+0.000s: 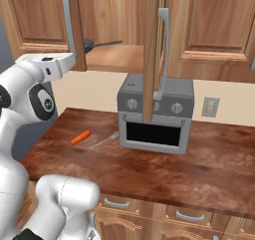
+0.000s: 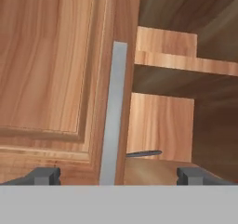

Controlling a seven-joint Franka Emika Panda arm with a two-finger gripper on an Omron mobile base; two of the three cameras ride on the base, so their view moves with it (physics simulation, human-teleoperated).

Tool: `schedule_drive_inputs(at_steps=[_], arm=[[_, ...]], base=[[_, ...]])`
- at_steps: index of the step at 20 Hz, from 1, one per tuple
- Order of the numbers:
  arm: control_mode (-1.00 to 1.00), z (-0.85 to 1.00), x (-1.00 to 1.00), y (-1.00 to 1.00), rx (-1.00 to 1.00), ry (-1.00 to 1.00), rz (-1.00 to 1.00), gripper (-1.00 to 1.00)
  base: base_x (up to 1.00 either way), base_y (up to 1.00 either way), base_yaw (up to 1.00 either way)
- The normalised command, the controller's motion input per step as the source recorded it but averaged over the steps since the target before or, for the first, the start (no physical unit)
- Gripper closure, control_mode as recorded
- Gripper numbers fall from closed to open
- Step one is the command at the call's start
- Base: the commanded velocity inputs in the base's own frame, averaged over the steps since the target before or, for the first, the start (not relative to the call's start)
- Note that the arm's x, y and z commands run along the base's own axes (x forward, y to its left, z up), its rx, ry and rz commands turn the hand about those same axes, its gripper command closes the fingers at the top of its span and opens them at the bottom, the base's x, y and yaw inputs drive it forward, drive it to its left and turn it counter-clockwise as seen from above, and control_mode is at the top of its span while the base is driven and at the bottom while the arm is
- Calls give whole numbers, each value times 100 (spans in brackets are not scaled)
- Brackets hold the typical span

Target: Pick the pan from the cabinet and place it on the stove. Then turn on the stove burner for the pan.

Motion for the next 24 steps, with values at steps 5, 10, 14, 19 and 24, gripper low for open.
schedule_drive_inputs(at_steps=[5, 10, 14, 19, 24], arm=[[-100, 4, 51, 0, 2, -2, 11, -100], [-100, 0, 54, 0, 3, -2, 11, -100], [-100, 0, 53, 2, 1, -3, 8, -100], [-100, 0, 38, 9, 0, -5, 5, -100], [-100, 0, 31, 8, 0, -6, 3, -100]], base=[[0, 0, 0], [0, 0, 0], [0, 0, 0], [0, 0, 0], [0, 0, 0]])
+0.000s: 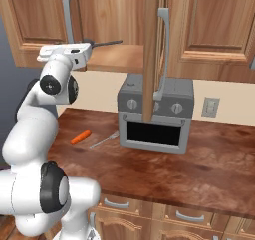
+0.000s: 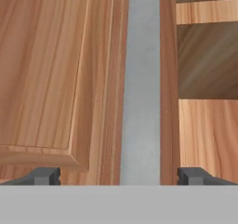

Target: Pick the pan from the cabinet and place it on the stove. Then turn on the stove burner for the pan.

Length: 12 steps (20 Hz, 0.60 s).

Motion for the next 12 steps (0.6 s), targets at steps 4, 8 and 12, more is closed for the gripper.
schedule_drive_inputs(at_steps=[4, 8, 12], arm=[[-100, 0, 33, 11, 0, -2, 1, -100], [-100, 0, 41, 37, 0, 0, 0, 100], [-100, 0, 30, 30, 0, 0, 0, 100]], base=[[0, 0, 0], [0, 0, 0], [0, 0, 0]])
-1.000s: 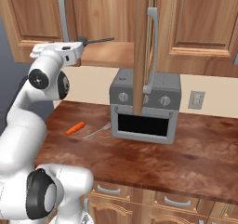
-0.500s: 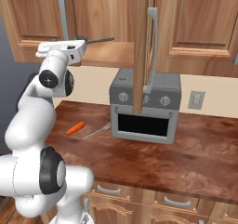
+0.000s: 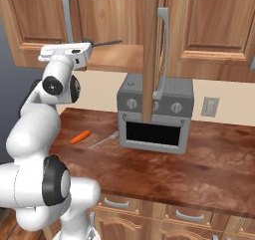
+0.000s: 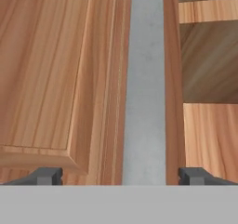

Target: Pick the pan from the cabinet and place it on the stove. Then turn on the stove burner for the pan.

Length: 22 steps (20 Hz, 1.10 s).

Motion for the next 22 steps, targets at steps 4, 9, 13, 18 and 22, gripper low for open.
schedule_drive_inputs(at_steps=[4, 9, 13, 18, 22], arm=[[-100, 0, 7, 31, 0, 0, 0, 100], [-100, 0, 0, 33, -4, 0, 0, 100], [-100, 0, 0, 29, -7, 0, 0, 100], [-100, 0, -4, 26, -6, 1, 0, 100], [-100, 0, -32, 17, -7, 0, 0, 100]], base=[[0, 0, 0], [0, 0, 0], [0, 0, 0], [0, 0, 0], [0, 0, 0]])
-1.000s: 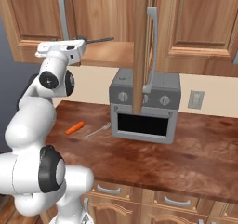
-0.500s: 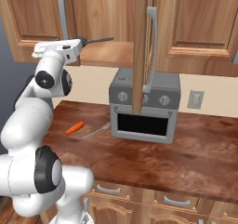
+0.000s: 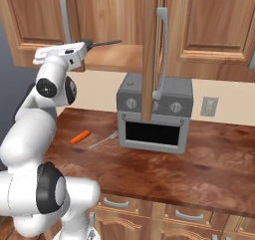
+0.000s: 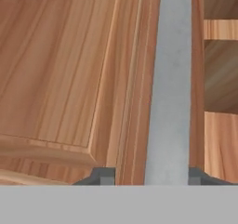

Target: Pick the pan from the cabinet and place it on the stove. Then turn on the stove burner for the pan.

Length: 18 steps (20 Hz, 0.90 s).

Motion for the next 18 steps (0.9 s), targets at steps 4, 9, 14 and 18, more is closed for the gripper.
schedule_drive_inputs(at_steps=[4, 9, 14, 18], arm=[[-100, 5, -47, 15, -5, 0, 0, 100], [-100, 8, -58, 18, -5, 0, 0, 100], [-100, 5, -62, 27, -5, 0, 0, 100], [-100, 1, -66, 35, -4, 0, 0, 100]], base=[[0, 0, 0], [0, 0, 0], [0, 0, 0], [0, 0, 0]])
